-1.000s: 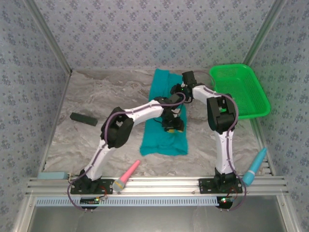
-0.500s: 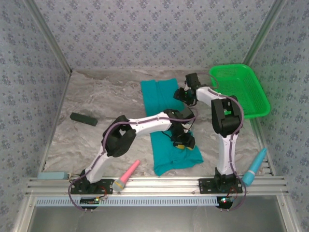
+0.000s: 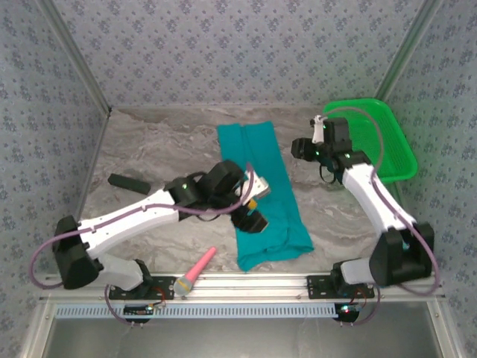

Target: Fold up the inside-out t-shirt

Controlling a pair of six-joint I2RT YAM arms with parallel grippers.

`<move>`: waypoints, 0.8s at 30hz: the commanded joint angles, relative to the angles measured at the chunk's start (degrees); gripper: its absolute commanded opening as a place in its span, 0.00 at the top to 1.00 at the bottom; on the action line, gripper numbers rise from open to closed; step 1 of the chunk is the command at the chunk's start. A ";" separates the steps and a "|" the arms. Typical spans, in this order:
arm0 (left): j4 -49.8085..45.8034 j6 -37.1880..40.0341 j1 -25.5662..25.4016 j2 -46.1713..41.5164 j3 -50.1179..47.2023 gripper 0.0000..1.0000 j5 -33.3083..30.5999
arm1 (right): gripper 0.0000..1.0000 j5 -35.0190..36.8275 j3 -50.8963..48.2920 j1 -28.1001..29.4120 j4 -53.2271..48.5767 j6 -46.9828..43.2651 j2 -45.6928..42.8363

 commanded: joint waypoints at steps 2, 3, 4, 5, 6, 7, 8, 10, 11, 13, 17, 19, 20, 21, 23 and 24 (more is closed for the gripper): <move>10.67 24.08 -1.57 0.35 -12.41 0.25 1.20 | 0.37 -12.29 -8.33 1.67 -5.59 -33.26 -10.39; 11.04 27.41 -2.33 0.77 -13.47 0.25 1.51 | 0.37 -16.05 -9.85 1.89 -9.57 -40.69 -12.39; 10.92 30.70 -3.29 1.45 -14.25 0.25 1.01 | 0.37 -16.69 -11.11 2.58 -13.63 -47.22 -14.34; 10.71 33.62 -4.08 2.38 -14.83 0.25 0.15 | 0.37 -16.66 -11.78 3.38 -18.83 -52.88 -16.06; 10.65 35.85 -4.39 3.28 -15.59 0.25 -0.13 | 0.36 -17.45 -11.85 4.41 -23.76 -60.53 -17.37; 9.92 37.96 -4.73 4.64 -15.98 0.25 -0.68 | 0.30 -17.22 -12.20 6.28 -31.01 -68.90 -18.60; 8.98 39.24 -5.17 5.84 -15.90 0.25 -1.69 | 0.24 -15.12 -12.46 8.66 -36.14 -73.55 -19.40; 8.86 40.85 -6.33 7.09 -16.19 0.26 -2.66 | 0.23 -9.66 -12.93 13.67 -44.00 -82.69 -19.61; 10.46 41.63 -7.31 7.05 -17.32 0.26 -3.10 | 0.22 -7.22 -14.30 16.18 -45.32 -84.66 -19.93; 14.60 42.99 -9.39 6.47 -19.82 0.26 -4.35 | 0.22 -5.08 -17.47 18.52 -44.51 -86.65 -20.87; 16.54 46.71 -12.78 9.75 -20.60 0.25 -9.60 | 0.21 -3.78 -24.74 19.46 -38.58 -89.45 -22.81; 16.48 47.35 -13.13 12.67 -19.42 0.27 -12.10 | 0.21 -1.43 -28.03 19.67 -34.52 -89.60 -23.20; 16.48 47.61 -13.12 13.94 -18.95 0.27 -12.35 | 0.21 -0.43 -29.36 20.05 -32.51 -89.94 -23.43; 16.75 47.96 -13.21 14.60 -18.84 0.28 -12.26 | 0.21 -0.05 -30.16 20.41 -31.04 -89.63 -23.51; 17.32 47.73 -13.42 15.40 -18.42 0.28 -11.77 | 0.21 0.38 -31.42 21.30 -27.58 -86.44 -23.20; 17.91 47.67 -13.41 15.66 -18.56 0.29 -12.12 | 0.21 1.00 -32.09 21.81 -26.04 -85.17 -22.93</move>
